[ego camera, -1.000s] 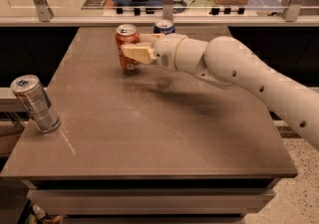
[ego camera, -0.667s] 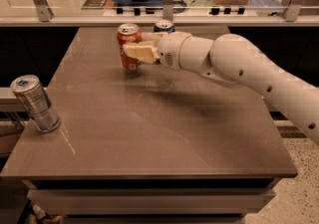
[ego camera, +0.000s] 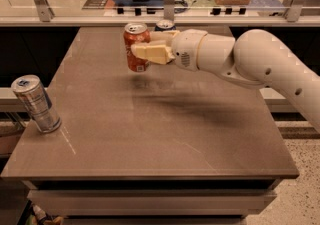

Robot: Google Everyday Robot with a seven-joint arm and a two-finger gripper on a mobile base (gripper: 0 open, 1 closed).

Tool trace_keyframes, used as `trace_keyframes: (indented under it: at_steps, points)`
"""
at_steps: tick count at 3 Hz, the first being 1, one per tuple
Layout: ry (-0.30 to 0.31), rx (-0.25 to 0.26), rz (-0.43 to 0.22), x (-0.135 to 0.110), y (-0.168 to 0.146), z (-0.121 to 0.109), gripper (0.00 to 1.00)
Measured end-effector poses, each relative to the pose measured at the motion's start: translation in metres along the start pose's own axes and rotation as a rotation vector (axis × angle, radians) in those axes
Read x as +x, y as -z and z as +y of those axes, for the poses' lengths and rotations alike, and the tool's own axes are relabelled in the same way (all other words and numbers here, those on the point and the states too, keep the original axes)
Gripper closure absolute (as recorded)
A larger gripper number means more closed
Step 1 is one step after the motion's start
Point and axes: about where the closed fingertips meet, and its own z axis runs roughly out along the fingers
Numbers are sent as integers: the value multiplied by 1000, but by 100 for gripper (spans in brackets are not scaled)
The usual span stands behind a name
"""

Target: Move coke can near redbull can

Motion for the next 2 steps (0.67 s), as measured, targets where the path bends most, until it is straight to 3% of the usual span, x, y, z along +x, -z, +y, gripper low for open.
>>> trace_keyframes:
  at_steps: [2]
  points:
    - [0, -115, 54, -7, 44, 54, 100]
